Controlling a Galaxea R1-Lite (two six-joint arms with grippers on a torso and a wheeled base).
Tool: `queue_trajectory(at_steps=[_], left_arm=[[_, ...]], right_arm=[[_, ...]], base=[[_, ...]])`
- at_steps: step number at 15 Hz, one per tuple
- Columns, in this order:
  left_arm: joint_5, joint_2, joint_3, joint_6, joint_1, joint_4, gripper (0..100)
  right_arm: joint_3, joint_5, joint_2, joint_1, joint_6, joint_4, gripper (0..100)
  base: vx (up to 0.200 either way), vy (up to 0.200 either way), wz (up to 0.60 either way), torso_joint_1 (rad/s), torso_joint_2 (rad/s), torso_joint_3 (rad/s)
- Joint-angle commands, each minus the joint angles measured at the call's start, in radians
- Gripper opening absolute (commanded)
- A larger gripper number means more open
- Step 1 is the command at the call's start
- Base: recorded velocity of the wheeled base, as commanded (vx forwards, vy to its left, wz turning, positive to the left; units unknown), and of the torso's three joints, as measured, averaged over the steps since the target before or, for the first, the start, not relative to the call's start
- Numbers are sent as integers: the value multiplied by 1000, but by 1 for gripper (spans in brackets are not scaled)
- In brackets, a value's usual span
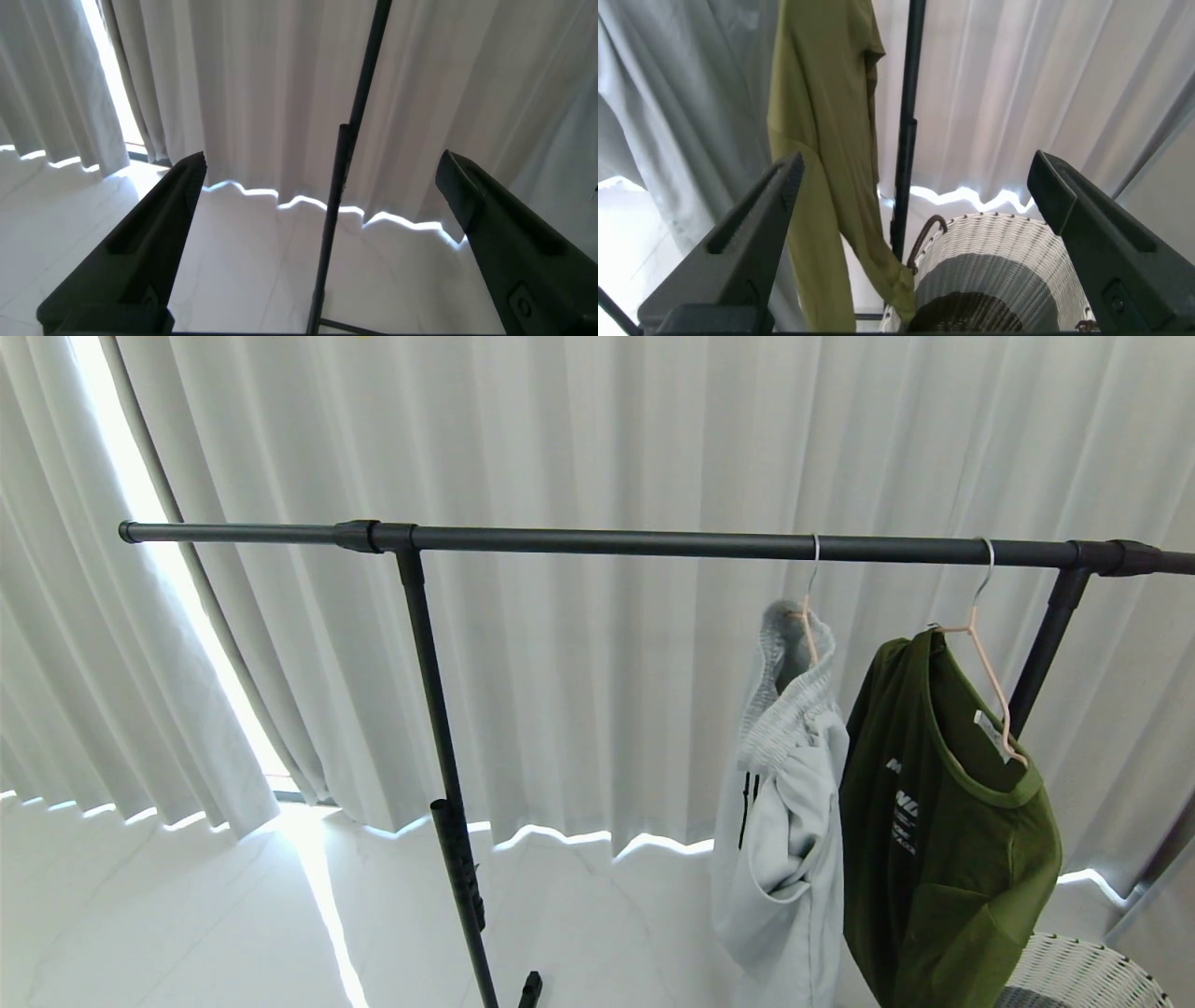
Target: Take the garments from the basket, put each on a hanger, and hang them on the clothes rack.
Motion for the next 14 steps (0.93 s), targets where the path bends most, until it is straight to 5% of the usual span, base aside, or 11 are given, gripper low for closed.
queue_trajectory(at_steps=[1,14], left_arm=[[0,1,0,0,0,0,100],[0,1,0,0,0,0,100]], right_arm=[[0,0,-1,0,0,0,100],[0,0,-1,0,0,0,100]], base=[[0,0,0,0,0,0],[0,0,0,0,0,0]])
